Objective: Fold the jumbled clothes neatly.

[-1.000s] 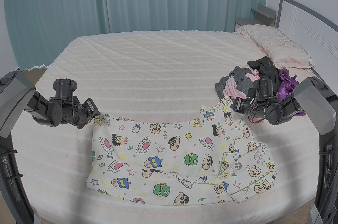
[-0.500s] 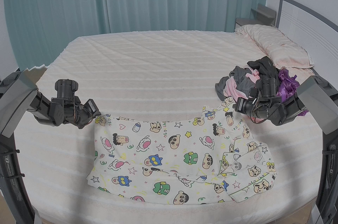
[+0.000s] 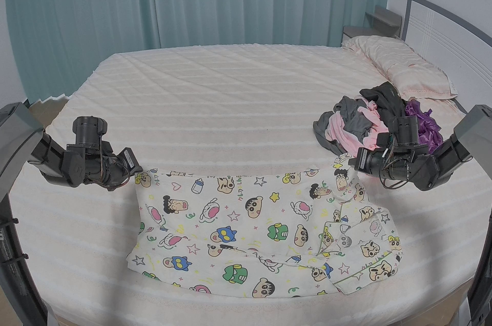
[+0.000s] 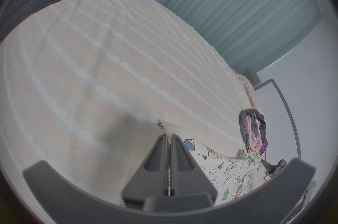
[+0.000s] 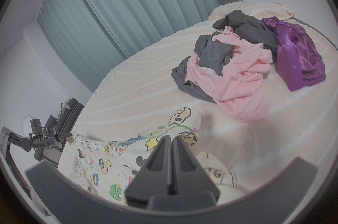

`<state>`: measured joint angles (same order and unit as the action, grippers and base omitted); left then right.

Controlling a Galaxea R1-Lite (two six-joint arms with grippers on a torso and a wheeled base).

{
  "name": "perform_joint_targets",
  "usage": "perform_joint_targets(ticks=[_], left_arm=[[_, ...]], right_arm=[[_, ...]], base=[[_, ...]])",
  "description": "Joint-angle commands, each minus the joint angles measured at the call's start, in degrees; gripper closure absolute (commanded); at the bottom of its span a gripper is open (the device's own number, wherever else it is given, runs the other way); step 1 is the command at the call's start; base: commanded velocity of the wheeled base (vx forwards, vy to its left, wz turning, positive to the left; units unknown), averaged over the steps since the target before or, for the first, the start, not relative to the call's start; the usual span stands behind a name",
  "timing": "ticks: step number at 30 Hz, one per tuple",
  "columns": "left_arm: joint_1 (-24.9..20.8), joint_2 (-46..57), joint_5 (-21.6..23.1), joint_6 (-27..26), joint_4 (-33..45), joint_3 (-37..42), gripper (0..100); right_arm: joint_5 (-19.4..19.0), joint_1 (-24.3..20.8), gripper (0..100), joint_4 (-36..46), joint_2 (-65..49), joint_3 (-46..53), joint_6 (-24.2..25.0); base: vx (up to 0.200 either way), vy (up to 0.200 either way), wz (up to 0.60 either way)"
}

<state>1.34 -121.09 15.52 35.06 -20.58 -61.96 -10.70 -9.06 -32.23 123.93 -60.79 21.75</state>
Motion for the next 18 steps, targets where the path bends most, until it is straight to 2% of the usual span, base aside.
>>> perform_joint_targets(ticks=[1,8,14,18], left_arm=[[0.2,4.5,0.3,-2.5,-0.1,5.1,100],[0.0,8.7,0.5,-6.8,-0.5,12.8,100],[-0.2,9.7,0.6,-10.5,-0.6,18.1,100],[-0.4,9.4,0.6,-11.1,-0.6,20.8,100]], right_arm=[[-0.5,0.0,100,-2.8,-7.7,8.9,-0.3],[-0.9,-0.6,100,-4.2,-14.2,21.2,-0.9],[-0.9,-1.9,100,-4.2,-16.4,28.8,-1.4],[-0.7,-2.8,100,-4.3,-16.1,32.3,-1.5]], base=[[0.000,0.000,0.00],[0.000,0.000,0.00],[0.000,0.000,0.00],[0.000,0.000,0.00]])
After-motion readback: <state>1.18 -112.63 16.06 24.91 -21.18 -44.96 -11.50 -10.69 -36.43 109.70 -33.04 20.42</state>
